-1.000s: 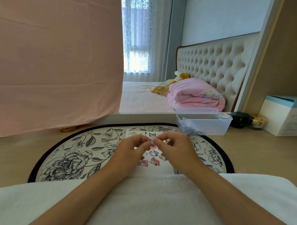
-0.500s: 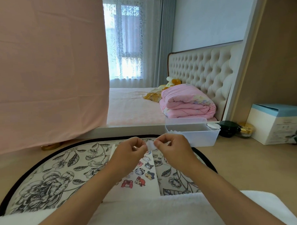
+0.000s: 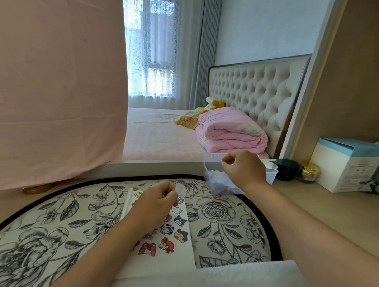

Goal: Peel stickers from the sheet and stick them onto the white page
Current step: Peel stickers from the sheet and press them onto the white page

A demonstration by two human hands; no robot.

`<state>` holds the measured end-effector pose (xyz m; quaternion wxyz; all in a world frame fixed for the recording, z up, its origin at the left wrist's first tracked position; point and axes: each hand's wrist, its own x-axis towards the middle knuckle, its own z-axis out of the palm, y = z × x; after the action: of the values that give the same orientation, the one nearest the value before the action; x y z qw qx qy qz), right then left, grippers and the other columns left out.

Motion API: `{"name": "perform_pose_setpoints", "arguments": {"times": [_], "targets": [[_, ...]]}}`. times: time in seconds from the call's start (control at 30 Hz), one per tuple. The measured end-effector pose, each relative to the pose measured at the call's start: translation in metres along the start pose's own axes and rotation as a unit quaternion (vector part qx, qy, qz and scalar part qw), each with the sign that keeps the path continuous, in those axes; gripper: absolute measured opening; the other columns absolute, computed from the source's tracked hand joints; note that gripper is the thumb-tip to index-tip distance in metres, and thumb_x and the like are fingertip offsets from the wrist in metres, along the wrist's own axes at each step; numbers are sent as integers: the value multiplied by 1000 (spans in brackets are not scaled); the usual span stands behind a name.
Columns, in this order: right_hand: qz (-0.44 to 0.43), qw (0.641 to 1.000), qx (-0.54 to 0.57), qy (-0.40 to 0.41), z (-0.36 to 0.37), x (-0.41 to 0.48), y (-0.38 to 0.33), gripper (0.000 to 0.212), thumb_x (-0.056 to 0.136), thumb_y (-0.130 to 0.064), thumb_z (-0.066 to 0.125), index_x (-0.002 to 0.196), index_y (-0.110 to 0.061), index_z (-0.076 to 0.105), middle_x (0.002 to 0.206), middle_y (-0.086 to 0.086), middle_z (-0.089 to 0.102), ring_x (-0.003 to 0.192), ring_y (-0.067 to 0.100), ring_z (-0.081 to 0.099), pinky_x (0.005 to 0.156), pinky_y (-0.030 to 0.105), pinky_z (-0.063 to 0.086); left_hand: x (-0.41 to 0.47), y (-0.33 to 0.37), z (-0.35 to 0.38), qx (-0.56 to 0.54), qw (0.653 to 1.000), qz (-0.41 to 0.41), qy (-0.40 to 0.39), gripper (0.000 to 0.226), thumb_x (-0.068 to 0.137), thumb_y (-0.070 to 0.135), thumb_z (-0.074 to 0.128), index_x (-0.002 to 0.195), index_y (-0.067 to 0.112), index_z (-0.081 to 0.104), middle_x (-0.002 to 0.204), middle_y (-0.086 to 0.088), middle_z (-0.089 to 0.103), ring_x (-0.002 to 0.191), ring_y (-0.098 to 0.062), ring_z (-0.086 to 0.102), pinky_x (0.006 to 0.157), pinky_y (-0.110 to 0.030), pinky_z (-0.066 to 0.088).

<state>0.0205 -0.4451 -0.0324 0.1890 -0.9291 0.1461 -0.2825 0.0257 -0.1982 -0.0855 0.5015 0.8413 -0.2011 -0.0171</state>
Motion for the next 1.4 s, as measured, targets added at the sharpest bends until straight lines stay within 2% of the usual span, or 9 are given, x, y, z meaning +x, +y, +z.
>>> {"name": "perform_pose_setpoints", "arguments": {"times": [0.13,0.23,0.4,0.5,0.7,0.87,1.07,1.2,1.4], "targets": [[-8,1000,-11,-21,1,2,-2,17,91,-31,67,105,-29,77,103,-8,76,99,18,68,80,31,53,0,4,-1,-19,1000,-7,5,20,96,15,51,79,15,63,74,1,70,60,-14,54,53,-21,47],[-75,996,39,-28,-4,-15,-16,16,91,-29,69,106,-30,76,100,-12,75,89,8,67,79,29,54,-2,8,-3,-42,999,-16,16,19,95,13,53,80,13,64,73,4,71,61,-12,58,52,-16,47],[-201,965,118,-117,-6,-70,-45,18,81,-32,81,96,-37,72,97,-22,66,73,-15,53,69,11,38,-13,21,-7,-99,994,-43,20,20,95,8,52,80,8,65,72,0,69,57,-13,58,45,-14,43],[-244,960,101,-88,0,-89,-53,18,80,-36,83,95,-35,73,98,-21,65,69,-15,52,66,6,34,-23,27,-11,-125,990,-60,0,20,95,9,52,79,10,65,71,-1,69,56,-15,58,48,-21,42],[-294,953,76,6,-5,-107,-64,5,85,-33,78,89,-31,77,91,-17,70,66,-3,58,62,14,48,-44,37,-22,-147,986,-68,-28,20,96,13,50,81,11,63,75,-2,68,61,-15,60,57,-27,43],[-166,951,254,-51,-11,-126,-80,6,84,-27,80,83,-32,77,84,-18,69,64,-4,56,61,11,44,-61,32,-39,-205,974,-80,-55,18,98,18,51,96,10,67,90,-8,74,69,-21,66,63,-34,51],[20,871,454,-189,-12,-146,-99,6,85,-15,79,81,-19,76,71,-4,70,53,8,56,51,20,46,-79,31,-51,-272,953,-122,-59,26,105,22,41,102,4,60,84,-13,70,67,-26,64,60,-34,49],[91,811,511,-270,-6,-151,-94,12,85,-17,78,94,-9,77,82,8,72,54,13,53,50,25,38,-97,18,-58,-196,980,-32,-25,17,100,20,56,97,7,67,88,-11,74,71,-22,67,64,-34,52],[82,841,474,-249,-1,-156,-94,13,82,-15,82,93,-12,76,77,3,75,53,13,55,49,24,44,-95,9,-55,-85,996,4,14,14,97,18,62,86,13,67,73,1,73,62,-13,63,62,-31,51]]}}
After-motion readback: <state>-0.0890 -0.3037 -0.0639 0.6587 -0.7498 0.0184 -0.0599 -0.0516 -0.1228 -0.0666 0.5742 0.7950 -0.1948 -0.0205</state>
